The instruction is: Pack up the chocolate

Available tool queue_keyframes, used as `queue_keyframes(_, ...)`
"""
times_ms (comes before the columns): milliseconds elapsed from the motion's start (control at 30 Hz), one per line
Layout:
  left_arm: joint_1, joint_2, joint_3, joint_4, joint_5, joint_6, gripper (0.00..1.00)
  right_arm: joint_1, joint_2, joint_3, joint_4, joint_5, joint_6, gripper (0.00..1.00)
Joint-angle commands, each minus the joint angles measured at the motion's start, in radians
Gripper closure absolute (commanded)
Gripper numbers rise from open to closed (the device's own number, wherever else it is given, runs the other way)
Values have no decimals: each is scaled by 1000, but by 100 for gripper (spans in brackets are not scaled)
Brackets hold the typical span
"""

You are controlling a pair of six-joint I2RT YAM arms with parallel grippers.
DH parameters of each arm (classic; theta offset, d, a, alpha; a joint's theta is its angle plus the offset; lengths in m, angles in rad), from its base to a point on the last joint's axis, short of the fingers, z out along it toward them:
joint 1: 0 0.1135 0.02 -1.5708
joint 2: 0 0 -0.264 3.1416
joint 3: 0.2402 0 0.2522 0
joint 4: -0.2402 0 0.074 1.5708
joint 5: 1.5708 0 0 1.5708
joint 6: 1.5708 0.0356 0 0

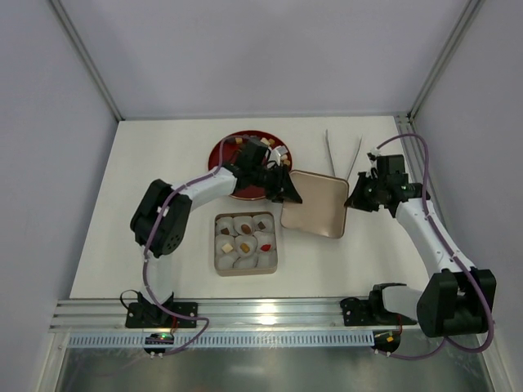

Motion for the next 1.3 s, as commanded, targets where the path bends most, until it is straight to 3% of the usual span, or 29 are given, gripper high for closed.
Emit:
queue_keyframes(0,3,-82,-20,71,32,-35,79,45,-52,8,51,9,26,96)
queue_keyframes(133,3,-112,-46,71,37,-52,98,134,-67,25,41,113,33,91)
queue_keyframes(167,3,-117,-55,71,37,-55,100,145,-70,28,43,128,34,84)
queue_keyframes(267,5,-141,-69,71,40,-74,100,183,-82,37,46,181,27,68)
queue_keyframes(333,14,-155,-81,69,47,-104,100,225,-99,58,29,227,7,50)
queue_keyframes(400,24,-166,-98,71,55,-127,100,269,-122,90,14,357,-12,38)
queue_keyframes(500,49,-192,-115,69,78,-167,100,386,-187,126,20,488,-55,30)
queue_keyframes(667,87,-232,-135,52,116,-233,100,698,-233,152,29,693,-173,26)
queue_keyframes(867,120,-275,-165,39,156,-293,100,1046,-161,153,5,924,-280,25)
queue_keyframes(1000,146,-304,-188,29,178,-327,100,1171,-96,152,15,1008,-372,25)
queue_keyframes(1267,158,-362,-225,15,195,-348,100,1228,11,163,30,1083,-496,27)
